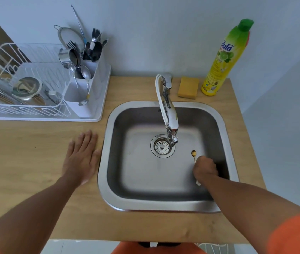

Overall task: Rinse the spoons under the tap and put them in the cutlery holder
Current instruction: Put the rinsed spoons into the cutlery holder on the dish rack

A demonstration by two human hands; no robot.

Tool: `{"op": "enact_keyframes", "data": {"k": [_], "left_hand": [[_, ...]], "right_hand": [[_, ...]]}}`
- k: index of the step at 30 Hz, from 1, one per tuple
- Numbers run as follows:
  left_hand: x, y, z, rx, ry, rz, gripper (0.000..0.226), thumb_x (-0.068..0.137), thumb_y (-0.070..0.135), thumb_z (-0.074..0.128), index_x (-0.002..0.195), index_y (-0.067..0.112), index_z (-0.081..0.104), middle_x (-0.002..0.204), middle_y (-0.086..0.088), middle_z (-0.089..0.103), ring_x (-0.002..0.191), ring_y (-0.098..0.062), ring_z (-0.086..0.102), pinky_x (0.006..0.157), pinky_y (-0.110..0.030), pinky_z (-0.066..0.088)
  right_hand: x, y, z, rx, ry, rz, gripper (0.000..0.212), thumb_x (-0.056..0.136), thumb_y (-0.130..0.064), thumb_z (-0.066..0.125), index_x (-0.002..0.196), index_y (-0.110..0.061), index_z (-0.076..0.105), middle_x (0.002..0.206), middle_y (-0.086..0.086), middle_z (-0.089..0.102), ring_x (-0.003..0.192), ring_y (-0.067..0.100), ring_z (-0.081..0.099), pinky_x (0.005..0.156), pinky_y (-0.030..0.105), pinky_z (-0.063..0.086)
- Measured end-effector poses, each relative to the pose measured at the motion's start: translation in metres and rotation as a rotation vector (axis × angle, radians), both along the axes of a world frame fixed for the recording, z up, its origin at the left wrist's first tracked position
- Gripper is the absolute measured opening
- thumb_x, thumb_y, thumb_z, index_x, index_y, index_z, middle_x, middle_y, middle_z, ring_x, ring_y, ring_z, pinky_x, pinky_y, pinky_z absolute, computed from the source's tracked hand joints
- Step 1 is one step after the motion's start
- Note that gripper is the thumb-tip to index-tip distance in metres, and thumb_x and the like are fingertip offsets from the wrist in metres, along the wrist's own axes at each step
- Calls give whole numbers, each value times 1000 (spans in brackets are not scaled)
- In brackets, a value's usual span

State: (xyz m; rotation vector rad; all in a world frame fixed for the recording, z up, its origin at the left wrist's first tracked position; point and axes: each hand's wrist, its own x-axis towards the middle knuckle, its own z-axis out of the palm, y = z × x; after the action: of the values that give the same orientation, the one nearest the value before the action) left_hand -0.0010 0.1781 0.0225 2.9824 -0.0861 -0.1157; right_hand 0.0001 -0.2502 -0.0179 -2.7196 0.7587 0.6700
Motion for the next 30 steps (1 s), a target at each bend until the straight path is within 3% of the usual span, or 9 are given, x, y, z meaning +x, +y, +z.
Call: {"op": "enact_keyframes", "data": {"k": [5,9,14,21,26,30], "left_hand": [[-1,-2,2,-23,-1,12,68,103,50,12,164,20,7,172,1,2,159,-18,-4,128,-49,3],[-1,-2,2,-34,-2,22,68,104,52,13,164,22,9,172,3,2,159,-17,-4,129,-48,2],[-1,-2,2,-35,-8,24,68,103,53,12,164,23,10,172,3,3,159,-17,-4,129,-47,2],[-1,-3,1,-46,-24,31,68,103,54,11,164,23,12,172,3,7,159,-17,-1,128,-46,1],[-2,-4,2,-36,-34,46,70,102,54,9,165,23,16,172,4,9,159,-17,3,128,-45,3],[-3,-5,4,-48,-50,52,70,102,53,11,164,22,22,171,3,14,159,-20,10,128,-47,7]], "right_hand": [[0,0,3,28,12,-14,12,95,-7,61,103,-5,69,106,17,70,96,36,71,71,36,56],[-5,9,4,78,9,-7,13,95,-23,64,90,-12,60,99,11,69,77,27,60,65,29,49],[0,57,14,118,-24,71,22,85,-34,55,94,-17,66,102,6,72,87,32,67,69,31,46],[15,159,54,435,-294,123,15,87,-37,61,93,-28,71,92,-6,75,90,25,70,79,35,56],[51,225,111,630,-518,195,11,88,-38,63,91,-29,68,84,-11,72,78,23,72,75,38,58],[97,261,170,675,-724,238,10,88,-37,63,91,-29,68,88,-11,74,86,21,69,73,35,54]]}}
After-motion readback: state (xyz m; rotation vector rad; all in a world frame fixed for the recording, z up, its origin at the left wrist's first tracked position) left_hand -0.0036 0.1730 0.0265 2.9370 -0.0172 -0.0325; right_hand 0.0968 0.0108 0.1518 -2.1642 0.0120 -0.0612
